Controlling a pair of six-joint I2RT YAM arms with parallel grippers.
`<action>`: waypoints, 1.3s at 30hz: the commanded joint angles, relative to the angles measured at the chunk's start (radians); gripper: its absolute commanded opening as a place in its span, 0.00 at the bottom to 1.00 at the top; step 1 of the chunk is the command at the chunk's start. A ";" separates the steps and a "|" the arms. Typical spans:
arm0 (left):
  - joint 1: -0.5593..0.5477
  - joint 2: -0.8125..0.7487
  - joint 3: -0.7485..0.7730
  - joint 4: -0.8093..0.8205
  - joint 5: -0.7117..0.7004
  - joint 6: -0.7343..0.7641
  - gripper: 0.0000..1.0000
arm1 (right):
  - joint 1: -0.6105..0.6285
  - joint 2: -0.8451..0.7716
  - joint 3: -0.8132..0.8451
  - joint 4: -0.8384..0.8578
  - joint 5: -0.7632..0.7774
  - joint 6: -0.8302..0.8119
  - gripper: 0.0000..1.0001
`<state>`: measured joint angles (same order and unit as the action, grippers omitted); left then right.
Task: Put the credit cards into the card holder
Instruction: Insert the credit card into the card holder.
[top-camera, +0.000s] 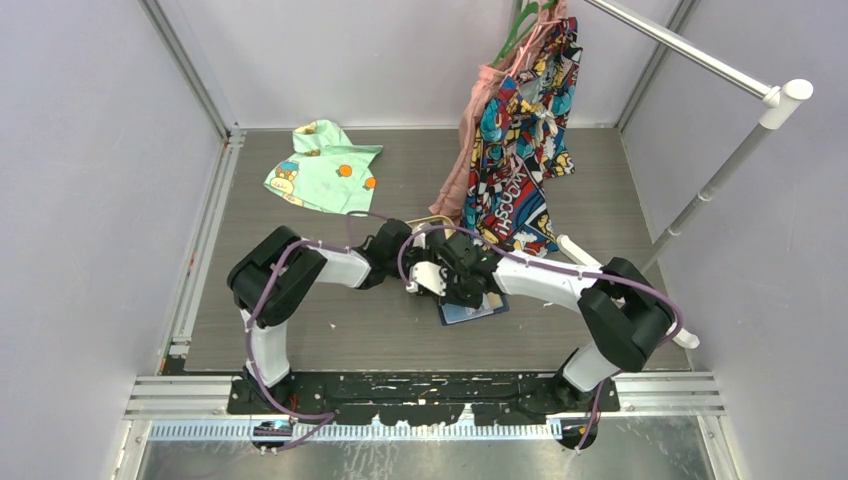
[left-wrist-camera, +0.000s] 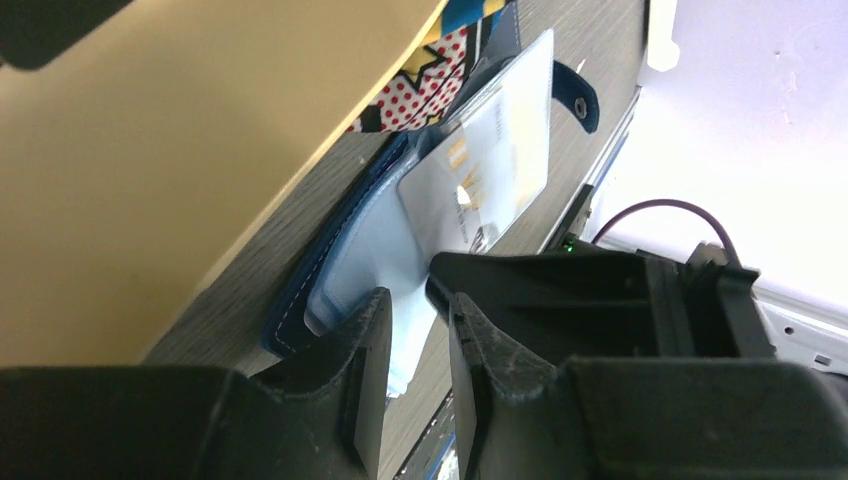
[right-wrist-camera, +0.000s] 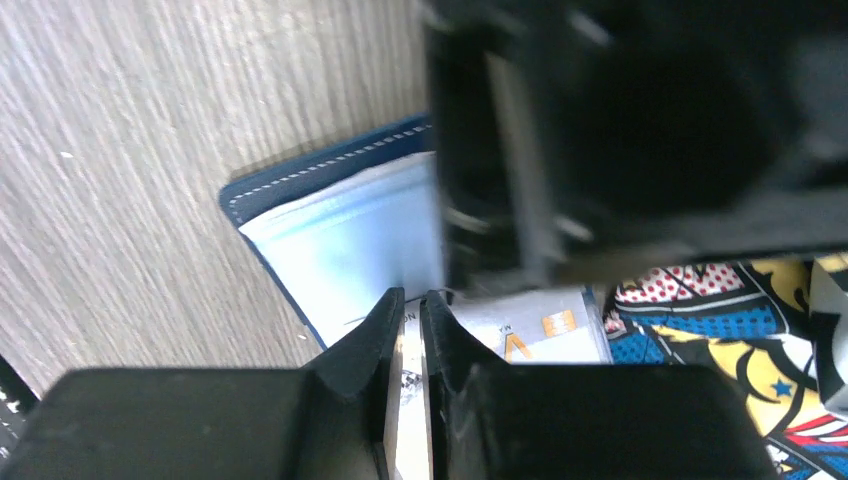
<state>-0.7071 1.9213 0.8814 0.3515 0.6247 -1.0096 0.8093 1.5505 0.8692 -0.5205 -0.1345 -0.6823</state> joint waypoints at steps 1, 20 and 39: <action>0.006 -0.012 -0.040 -0.166 -0.056 0.003 0.30 | -0.033 -0.051 0.002 0.023 0.033 0.003 0.17; 0.004 -0.094 -0.030 -0.247 -0.098 0.028 0.18 | -0.095 -0.097 0.035 -0.003 -0.216 0.092 0.18; -0.010 -0.075 0.012 -0.342 -0.111 0.058 0.02 | 0.019 0.023 0.041 0.058 -0.101 0.039 0.18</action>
<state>-0.7097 1.8469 0.8795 0.0967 0.5495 -0.9863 0.8162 1.5608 0.8768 -0.4992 -0.2901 -0.6132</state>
